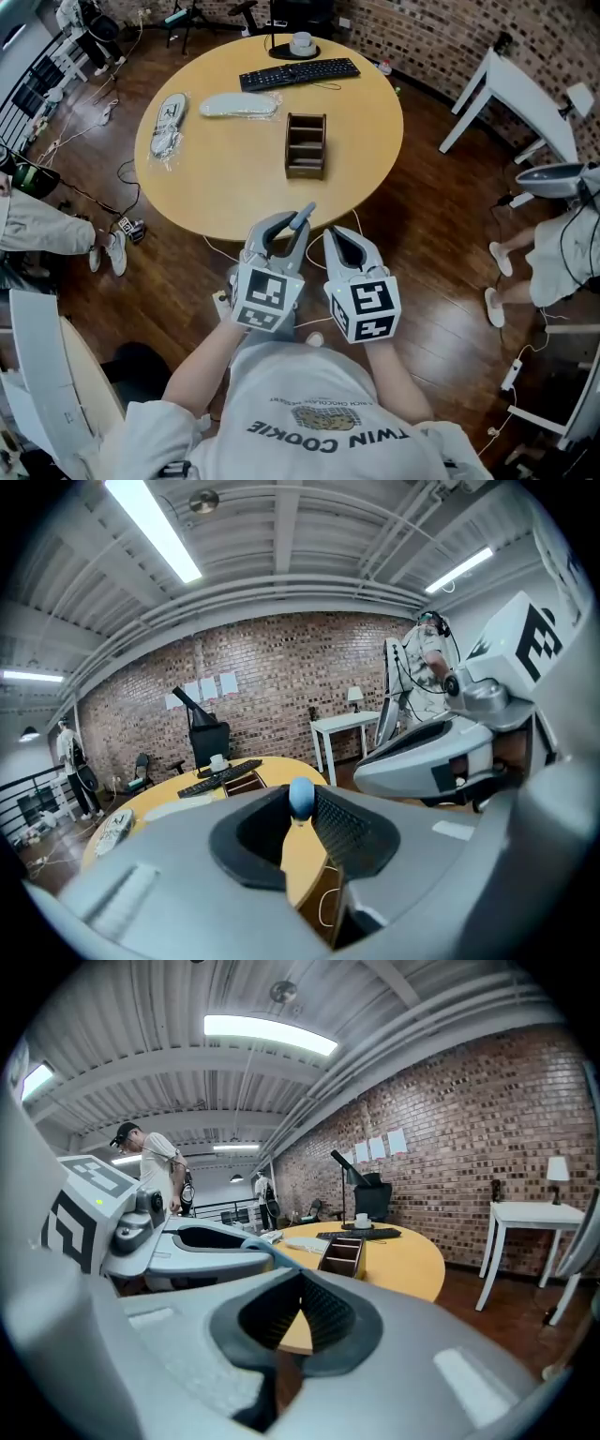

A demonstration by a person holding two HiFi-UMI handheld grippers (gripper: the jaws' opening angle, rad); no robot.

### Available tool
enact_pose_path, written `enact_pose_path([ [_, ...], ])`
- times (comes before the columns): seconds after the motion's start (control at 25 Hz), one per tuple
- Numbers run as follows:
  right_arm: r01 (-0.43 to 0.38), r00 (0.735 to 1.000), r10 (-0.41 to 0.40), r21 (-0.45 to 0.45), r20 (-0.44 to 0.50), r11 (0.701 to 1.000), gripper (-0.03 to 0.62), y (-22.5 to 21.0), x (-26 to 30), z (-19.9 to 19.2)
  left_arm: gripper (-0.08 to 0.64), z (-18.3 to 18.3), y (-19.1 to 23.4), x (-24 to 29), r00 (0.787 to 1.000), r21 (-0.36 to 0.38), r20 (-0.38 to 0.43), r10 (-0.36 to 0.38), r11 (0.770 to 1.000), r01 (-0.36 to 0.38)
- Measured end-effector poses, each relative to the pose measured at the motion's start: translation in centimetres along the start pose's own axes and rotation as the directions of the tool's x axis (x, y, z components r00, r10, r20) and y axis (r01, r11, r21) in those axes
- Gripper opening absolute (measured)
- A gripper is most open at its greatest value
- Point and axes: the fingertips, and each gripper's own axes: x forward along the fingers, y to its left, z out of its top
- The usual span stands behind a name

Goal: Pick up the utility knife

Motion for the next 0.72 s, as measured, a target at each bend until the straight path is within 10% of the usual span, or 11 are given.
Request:
enact_pose_path([
  [0.72,-0.027,0.999,0.028,-0.028,0.033,0.999,0.000,5.9,-7.2,-1.2,0.072,0.4,-4.9,-9.7,0.996,-0.197,0.067,0.062,0.979,-0.047],
])
